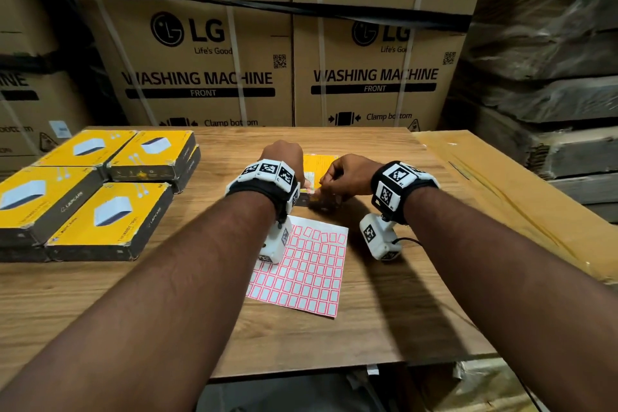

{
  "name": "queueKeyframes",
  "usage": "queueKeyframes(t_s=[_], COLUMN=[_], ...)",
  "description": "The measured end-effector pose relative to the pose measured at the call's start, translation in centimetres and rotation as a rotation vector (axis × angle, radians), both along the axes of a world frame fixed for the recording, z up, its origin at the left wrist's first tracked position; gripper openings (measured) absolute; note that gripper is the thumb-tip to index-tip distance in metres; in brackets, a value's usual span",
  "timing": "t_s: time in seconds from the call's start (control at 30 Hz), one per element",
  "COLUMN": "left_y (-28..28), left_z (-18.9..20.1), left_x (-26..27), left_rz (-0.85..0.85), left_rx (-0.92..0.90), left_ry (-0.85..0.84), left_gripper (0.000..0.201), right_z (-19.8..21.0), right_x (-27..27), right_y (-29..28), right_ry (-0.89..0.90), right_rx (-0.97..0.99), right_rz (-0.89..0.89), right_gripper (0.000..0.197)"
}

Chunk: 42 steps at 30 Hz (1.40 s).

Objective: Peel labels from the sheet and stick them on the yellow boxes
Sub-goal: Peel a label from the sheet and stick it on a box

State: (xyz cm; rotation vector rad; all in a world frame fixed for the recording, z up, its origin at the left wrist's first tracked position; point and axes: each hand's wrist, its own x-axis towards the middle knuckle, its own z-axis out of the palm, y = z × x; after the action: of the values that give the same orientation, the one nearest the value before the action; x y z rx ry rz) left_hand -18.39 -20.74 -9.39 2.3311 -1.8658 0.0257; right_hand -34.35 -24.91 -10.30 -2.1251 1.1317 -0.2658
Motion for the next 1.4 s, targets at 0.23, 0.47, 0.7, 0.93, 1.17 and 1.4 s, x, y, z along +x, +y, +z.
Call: queueKeyframes(t_s=[0.23, 0.47, 0.7, 0.93, 1.17, 1.4], left_y=[0.6, 1.6, 2.6, 2.1, 2.0, 2.4], left_z=[0.4, 0.6, 0.5, 1.2, 0.8, 1.0], left_x=[0.5, 0.0, -1.1, 0.1, 0.7, 1.0], left_rz=[-0.027, -0.075, -0.122, -0.142, -0.133, -0.146], left_rx=[0.032, 0.048, 0.054, 0.127, 0.091, 0.127], left_ry=[0.052, 0.044, -0.077, -0.029, 0.063, 0.026], left_gripper=[0.023, 0.056, 0.045, 0.024, 0.032, 0.036], right_z=[0.3, 1.0, 1.0, 0.6, 0.4, 1.0], right_x=[1.8, 1.3, 1.0, 1.4, 1.9, 0.5], right_y=[1.4, 1.7, 1.3, 1.1, 0.6, 1.4], right_ry=[0.321, 0.391, 0.365, 0.285, 0.269, 0.259], right_rx=[-0.314, -0.357, -0.294, -0.211, -0.191, -0.169], right_rz=[-0.021, 0.035, 0.028, -0.049, -0.085, 0.006], right_gripper=[0.045, 0.042, 0.04, 0.052, 0.038, 0.043])
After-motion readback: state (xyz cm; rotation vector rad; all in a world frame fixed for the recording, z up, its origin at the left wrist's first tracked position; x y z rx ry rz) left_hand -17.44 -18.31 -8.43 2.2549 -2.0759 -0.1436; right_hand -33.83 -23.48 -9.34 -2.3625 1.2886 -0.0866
